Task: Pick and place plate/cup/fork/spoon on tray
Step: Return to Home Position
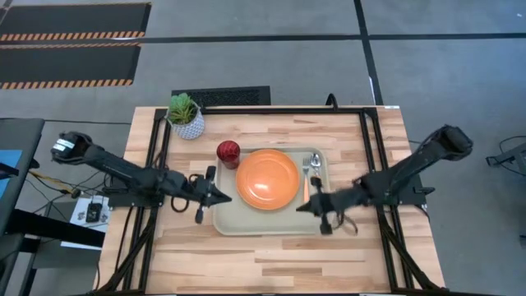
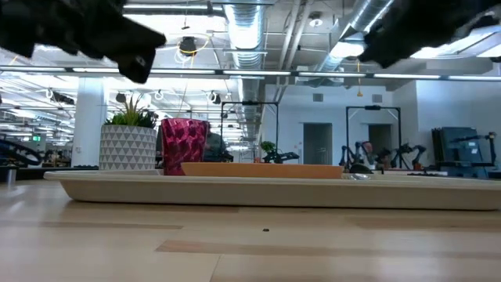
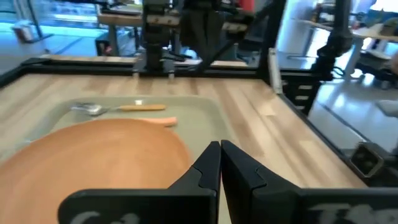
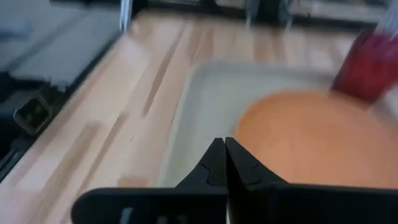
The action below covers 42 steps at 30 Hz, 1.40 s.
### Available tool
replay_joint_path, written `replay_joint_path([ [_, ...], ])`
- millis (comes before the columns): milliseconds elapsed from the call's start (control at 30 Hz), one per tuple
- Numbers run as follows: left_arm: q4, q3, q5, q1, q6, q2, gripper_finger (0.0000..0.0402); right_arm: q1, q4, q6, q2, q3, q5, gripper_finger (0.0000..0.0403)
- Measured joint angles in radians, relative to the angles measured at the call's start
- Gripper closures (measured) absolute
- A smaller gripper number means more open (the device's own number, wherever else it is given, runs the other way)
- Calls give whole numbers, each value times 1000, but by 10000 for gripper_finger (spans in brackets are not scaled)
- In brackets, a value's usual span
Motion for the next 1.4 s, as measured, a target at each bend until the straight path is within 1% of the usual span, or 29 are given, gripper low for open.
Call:
replay_joint_path([
  [100, 71, -39, 60, 60, 16, -10, 401, -125, 179, -121, -53, -89, -148, 399],
  [167, 111, -67, 87, 86, 37, -22, 401, -199, 235, -179, -87, -130, -227, 399],
  [267, 120, -103, 87, 110, 68, -63, 402, -293, 256, -242, -150, -176, -267, 400],
  [433, 122, -176, 87, 134, 81, -175, 402, -408, 246, -256, -297, -260, -370, 398],
  [633, 95, -260, 84, 191, 74, -353, 402, -496, 319, -275, -457, -388, -395, 398],
  [733, -6, -259, 79, 220, 74, -447, 401, -534, 294, -266, -533, -431, -421, 398],
  [833, -103, -259, 63, 244, 71, -521, 402, -562, 288, -257, -617, -479, -423, 398],
  [967, -207, -259, 45, 268, 66, -627, 401, -595, 254, -256, -772, -545, -427, 398],
  [1133, -315, -260, 22, 273, 62, -756, 401, -674, 146, -229, -981, -603, -495, 398],
  [1300, -452, -260, -7, 273, 6, -870, 402, -766, 15, -187, -1187, -627, -558, 399],
  [1333, -476, -260, -14, 273, -5, -888, 401, -776, -6, -179, -1216, -627, -559, 399],
  [1400, -517, -260, -31, 273, -24, -925, 402, -784, -6, -168, -1211, -627, -564, 399],
])
